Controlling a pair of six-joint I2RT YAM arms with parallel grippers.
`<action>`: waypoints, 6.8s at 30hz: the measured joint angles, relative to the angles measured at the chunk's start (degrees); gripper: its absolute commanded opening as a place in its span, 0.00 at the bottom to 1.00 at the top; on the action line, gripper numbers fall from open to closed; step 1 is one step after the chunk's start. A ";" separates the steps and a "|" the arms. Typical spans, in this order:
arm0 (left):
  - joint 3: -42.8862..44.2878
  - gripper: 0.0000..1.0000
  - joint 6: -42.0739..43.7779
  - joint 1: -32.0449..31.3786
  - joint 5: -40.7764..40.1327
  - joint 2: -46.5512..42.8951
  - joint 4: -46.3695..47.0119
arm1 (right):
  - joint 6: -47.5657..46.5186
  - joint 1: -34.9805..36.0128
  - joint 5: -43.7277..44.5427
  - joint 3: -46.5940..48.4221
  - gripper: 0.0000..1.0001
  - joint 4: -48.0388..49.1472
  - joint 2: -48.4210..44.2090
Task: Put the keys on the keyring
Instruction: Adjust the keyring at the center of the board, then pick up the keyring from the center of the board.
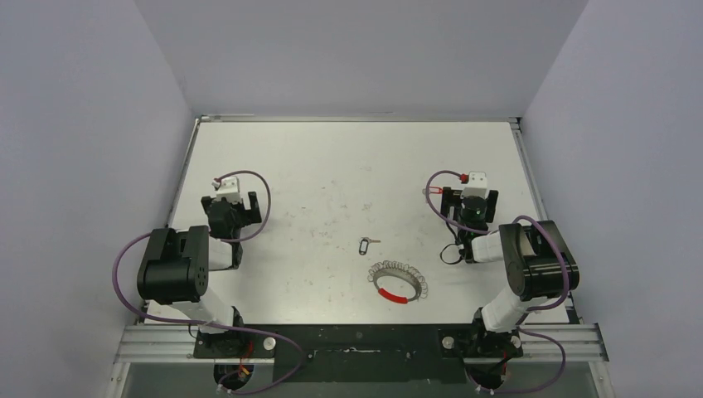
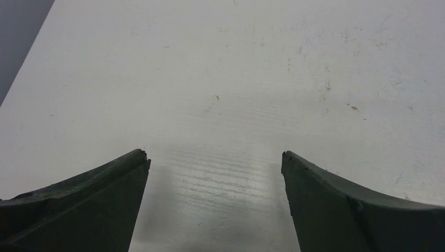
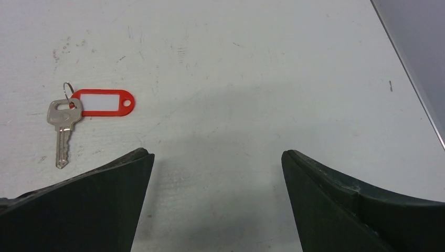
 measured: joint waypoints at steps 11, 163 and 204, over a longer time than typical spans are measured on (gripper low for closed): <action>0.00 0.97 -0.02 -0.61 -1.46 0.00 -0.07 | 0.04 0.00 -0.35 0.02 1.00 -0.28 -0.02; 4.02 0.34 -45.68 -39.85 19.17 -18.80 -52.15 | 40.81 34.34 -27.23 7.48 0.50 -61.00 -23.10; 4.31 0.40 -38.73 -34.07 11.54 -36.00 -62.18 | 5.84 38.86 -31.43 45.24 0.55 -65.88 1.88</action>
